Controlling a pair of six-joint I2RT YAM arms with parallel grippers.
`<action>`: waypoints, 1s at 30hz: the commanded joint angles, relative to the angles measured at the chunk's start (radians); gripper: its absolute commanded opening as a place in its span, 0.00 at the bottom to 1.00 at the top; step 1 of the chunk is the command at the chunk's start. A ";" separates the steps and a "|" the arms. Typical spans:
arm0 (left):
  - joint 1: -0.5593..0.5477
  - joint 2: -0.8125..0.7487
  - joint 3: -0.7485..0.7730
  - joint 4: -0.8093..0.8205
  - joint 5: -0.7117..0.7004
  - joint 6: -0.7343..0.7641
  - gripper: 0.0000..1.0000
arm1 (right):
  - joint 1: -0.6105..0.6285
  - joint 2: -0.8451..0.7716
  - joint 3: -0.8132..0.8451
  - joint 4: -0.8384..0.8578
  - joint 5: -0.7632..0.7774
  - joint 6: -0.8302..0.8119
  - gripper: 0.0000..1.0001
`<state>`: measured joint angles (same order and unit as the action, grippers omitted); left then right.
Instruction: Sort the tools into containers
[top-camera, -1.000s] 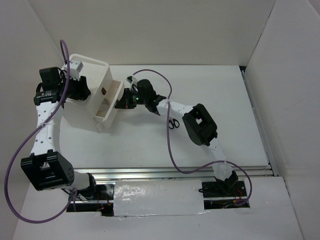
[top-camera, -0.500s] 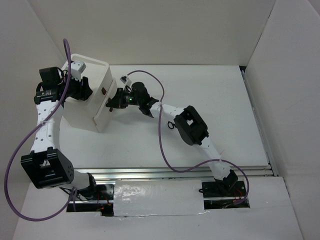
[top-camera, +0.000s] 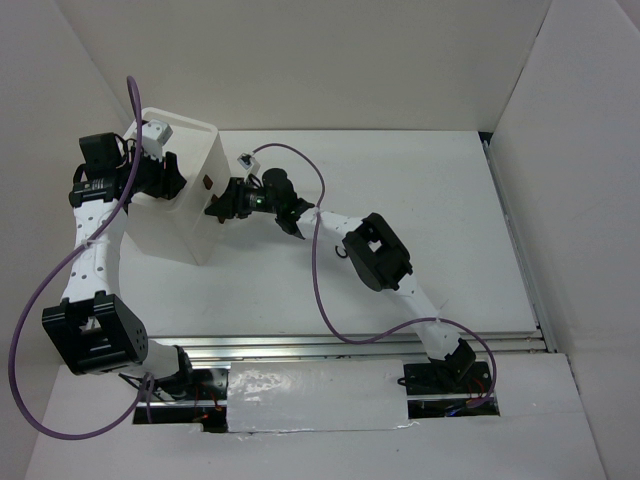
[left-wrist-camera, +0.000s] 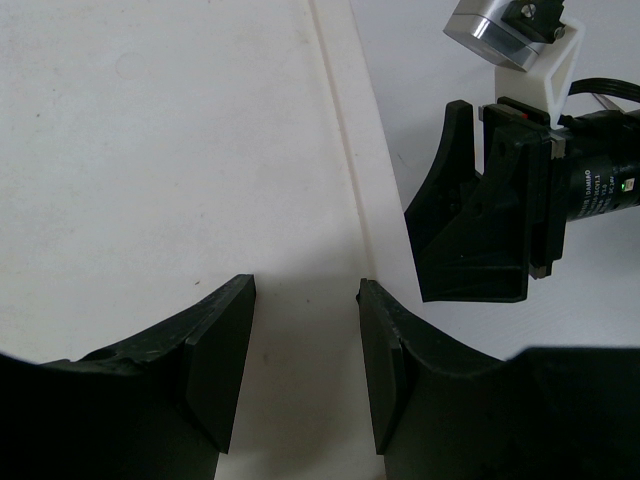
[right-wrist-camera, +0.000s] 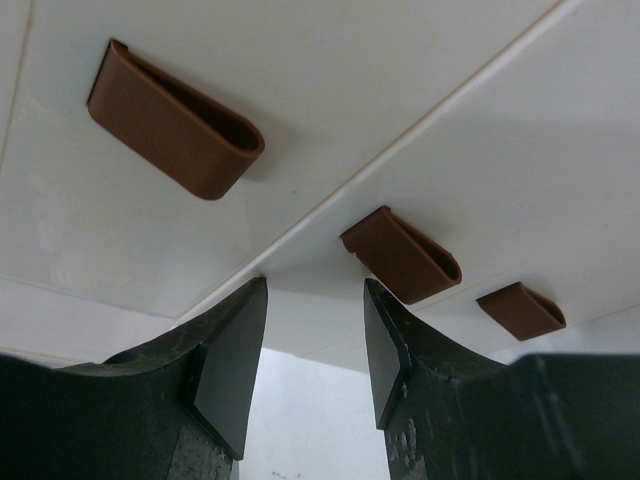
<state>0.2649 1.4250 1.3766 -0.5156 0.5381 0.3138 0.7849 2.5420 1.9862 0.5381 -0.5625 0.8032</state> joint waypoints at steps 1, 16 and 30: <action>-0.026 0.068 -0.063 -0.209 0.011 0.016 0.60 | -0.018 -0.095 -0.027 0.092 -0.051 -0.006 0.52; -0.026 0.058 -0.073 -0.204 0.016 0.005 0.60 | -0.065 -0.097 0.012 0.238 -0.122 0.082 0.77; -0.027 0.020 -0.114 -0.162 0.074 -0.019 0.61 | -0.056 0.001 0.122 0.221 -0.068 0.110 0.79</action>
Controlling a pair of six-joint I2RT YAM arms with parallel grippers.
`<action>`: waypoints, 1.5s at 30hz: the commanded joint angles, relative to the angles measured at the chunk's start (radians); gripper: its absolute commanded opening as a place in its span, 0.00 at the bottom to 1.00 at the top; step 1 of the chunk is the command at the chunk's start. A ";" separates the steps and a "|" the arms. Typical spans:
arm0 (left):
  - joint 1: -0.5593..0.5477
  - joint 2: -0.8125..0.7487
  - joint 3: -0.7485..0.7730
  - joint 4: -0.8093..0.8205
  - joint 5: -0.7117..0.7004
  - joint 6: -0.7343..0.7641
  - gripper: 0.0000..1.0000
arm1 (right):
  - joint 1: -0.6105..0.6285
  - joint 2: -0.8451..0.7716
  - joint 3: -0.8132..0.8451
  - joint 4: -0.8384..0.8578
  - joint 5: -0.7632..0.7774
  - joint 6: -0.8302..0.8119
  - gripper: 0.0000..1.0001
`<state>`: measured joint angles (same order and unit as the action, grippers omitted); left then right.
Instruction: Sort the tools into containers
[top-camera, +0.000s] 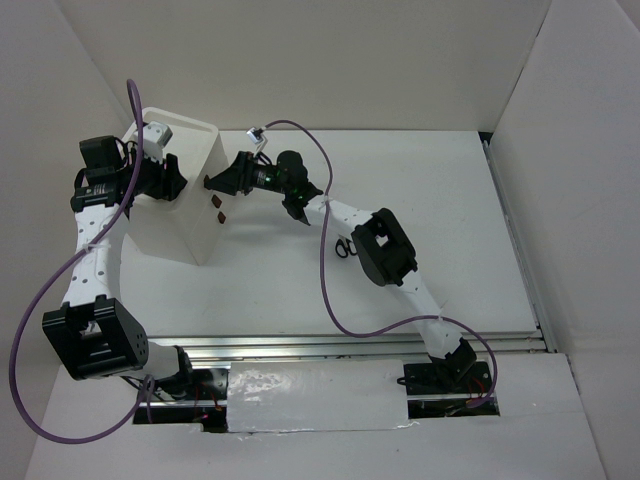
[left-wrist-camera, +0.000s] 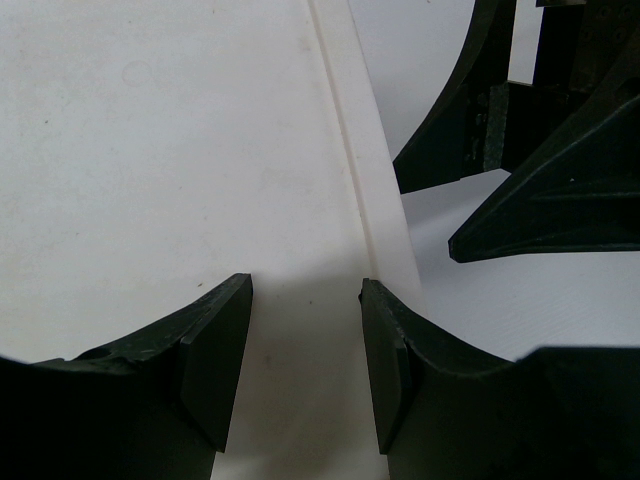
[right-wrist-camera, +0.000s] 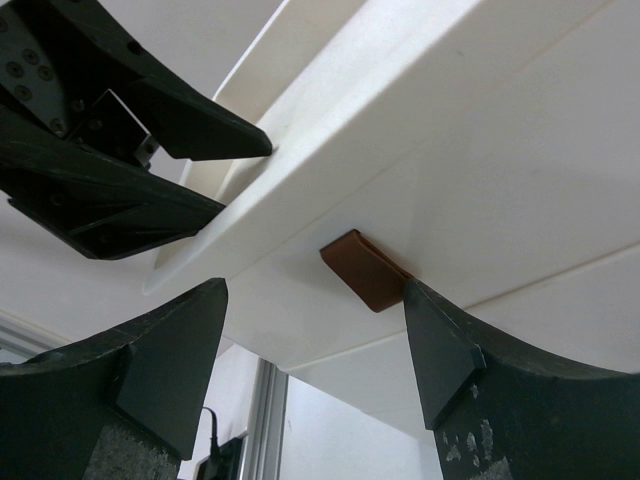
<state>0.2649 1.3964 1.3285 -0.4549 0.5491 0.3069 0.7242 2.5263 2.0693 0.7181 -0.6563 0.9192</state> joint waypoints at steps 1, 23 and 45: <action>-0.026 0.049 -0.066 -0.222 0.063 -0.012 0.62 | 0.006 0.019 0.035 0.041 0.027 -0.013 0.79; -0.027 0.042 -0.094 -0.218 0.060 -0.005 0.61 | 0.004 0.012 0.098 -0.117 0.052 -0.447 0.70; -0.026 0.044 -0.112 -0.205 0.048 -0.008 0.62 | 0.049 -0.034 0.066 -0.157 0.078 -0.658 0.49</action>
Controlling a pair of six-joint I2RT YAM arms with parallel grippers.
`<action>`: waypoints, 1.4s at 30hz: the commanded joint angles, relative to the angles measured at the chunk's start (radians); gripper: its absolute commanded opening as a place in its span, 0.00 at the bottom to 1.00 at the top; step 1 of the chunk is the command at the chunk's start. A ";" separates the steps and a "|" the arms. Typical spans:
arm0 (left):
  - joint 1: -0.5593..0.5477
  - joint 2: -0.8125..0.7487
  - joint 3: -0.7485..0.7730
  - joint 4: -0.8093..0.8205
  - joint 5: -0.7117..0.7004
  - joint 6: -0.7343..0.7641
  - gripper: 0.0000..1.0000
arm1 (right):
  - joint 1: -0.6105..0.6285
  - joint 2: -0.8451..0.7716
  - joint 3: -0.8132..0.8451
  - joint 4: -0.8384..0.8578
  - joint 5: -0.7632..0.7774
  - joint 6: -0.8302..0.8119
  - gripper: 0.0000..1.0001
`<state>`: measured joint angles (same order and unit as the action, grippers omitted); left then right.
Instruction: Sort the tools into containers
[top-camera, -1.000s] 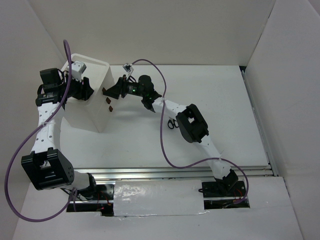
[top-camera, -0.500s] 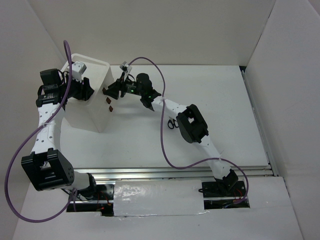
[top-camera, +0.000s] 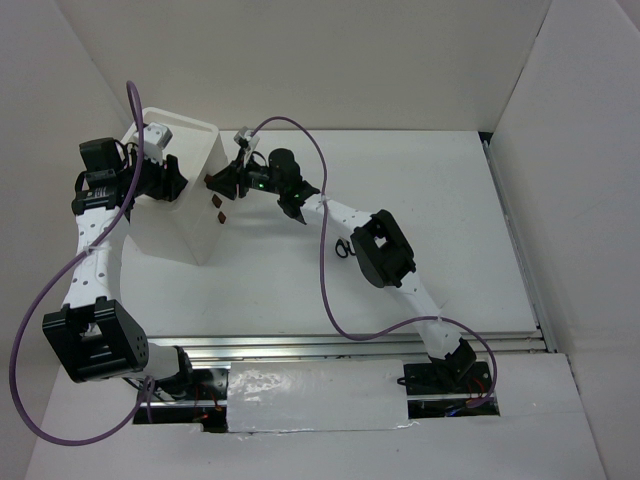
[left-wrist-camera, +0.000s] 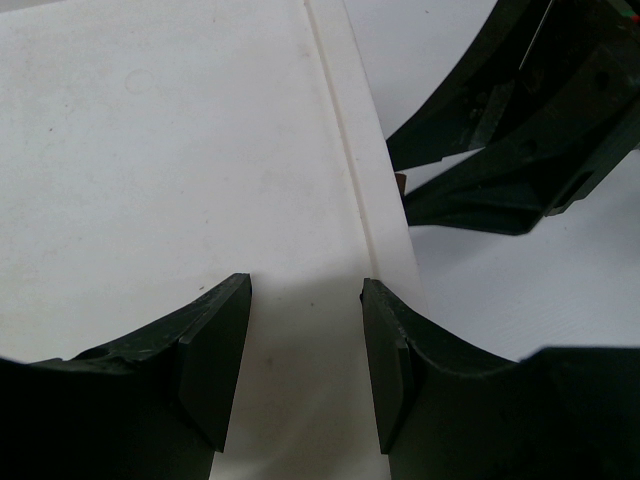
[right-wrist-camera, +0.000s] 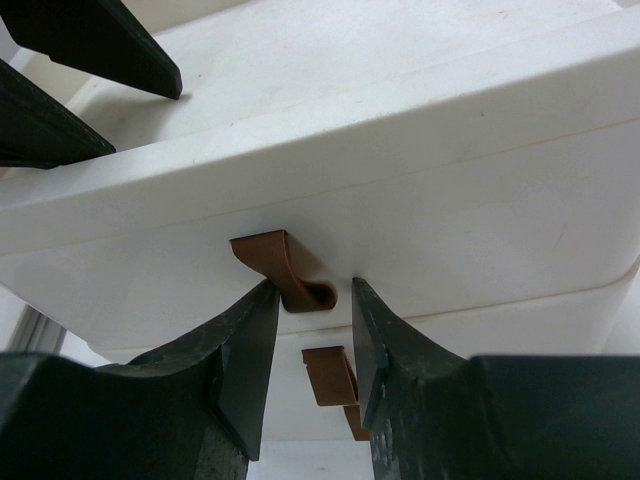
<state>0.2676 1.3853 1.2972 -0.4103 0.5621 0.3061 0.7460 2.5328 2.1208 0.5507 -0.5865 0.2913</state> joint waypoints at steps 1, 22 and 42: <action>-0.028 0.057 -0.081 -0.251 0.035 -0.007 0.62 | 0.026 -0.045 0.013 0.012 0.010 -0.032 0.40; -0.018 0.069 -0.065 -0.191 -0.159 -0.127 0.81 | -0.031 -0.287 -0.305 0.045 -0.067 -0.139 0.00; 0.018 0.141 0.007 -0.186 -0.263 -0.206 0.83 | -0.122 -0.512 -0.588 -0.055 -0.127 -0.204 0.00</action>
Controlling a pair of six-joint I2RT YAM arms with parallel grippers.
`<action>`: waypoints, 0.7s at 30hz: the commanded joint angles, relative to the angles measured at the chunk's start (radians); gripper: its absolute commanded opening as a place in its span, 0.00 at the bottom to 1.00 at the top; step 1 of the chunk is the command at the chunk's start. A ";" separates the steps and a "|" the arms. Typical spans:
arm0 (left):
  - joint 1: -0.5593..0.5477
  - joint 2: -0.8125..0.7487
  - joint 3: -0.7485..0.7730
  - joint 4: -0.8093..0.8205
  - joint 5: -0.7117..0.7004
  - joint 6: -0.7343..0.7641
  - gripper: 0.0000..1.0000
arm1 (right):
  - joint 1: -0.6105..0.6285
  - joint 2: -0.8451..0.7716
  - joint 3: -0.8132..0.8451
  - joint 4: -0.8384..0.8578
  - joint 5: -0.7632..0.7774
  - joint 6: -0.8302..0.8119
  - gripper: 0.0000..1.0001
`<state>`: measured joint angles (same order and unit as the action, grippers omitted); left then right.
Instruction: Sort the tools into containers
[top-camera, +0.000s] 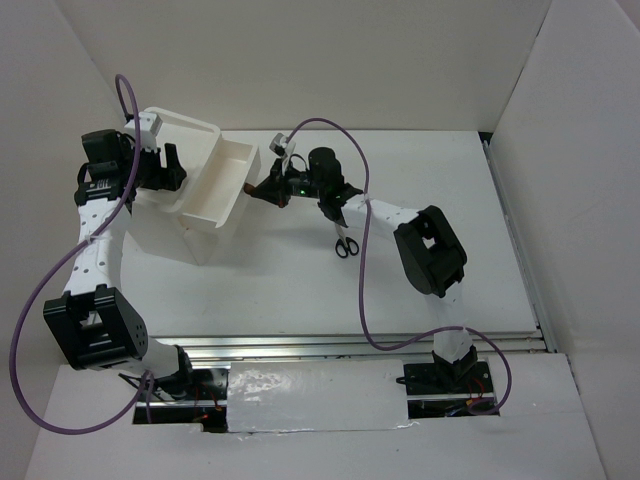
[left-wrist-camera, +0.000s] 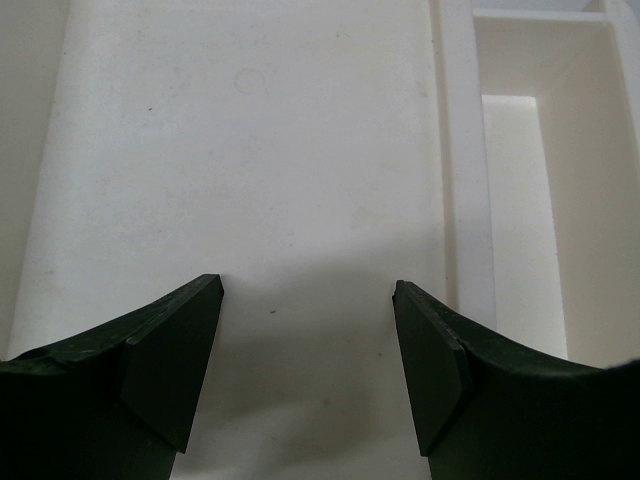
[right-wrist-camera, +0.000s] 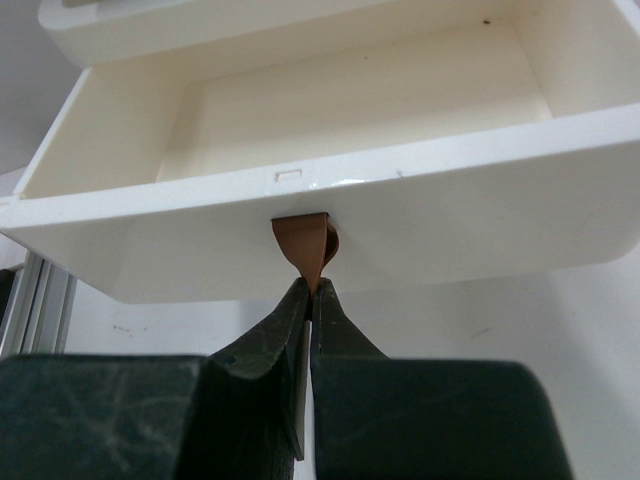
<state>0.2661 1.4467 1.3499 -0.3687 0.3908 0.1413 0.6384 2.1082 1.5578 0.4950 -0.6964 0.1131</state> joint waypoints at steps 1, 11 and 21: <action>0.022 0.084 -0.041 -0.231 -0.092 -0.045 0.83 | -0.017 -0.103 -0.048 -0.003 -0.018 -0.027 0.00; 0.028 0.098 -0.025 -0.242 -0.075 -0.052 0.84 | -0.023 -0.151 -0.088 -0.110 -0.025 -0.070 0.29; 0.028 0.064 0.044 -0.265 0.019 -0.057 0.86 | -0.086 -0.304 -0.100 -0.320 0.055 -0.090 0.60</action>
<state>0.2813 1.4757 1.4021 -0.4007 0.3931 0.1242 0.5816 1.9282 1.4574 0.2588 -0.6777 0.0502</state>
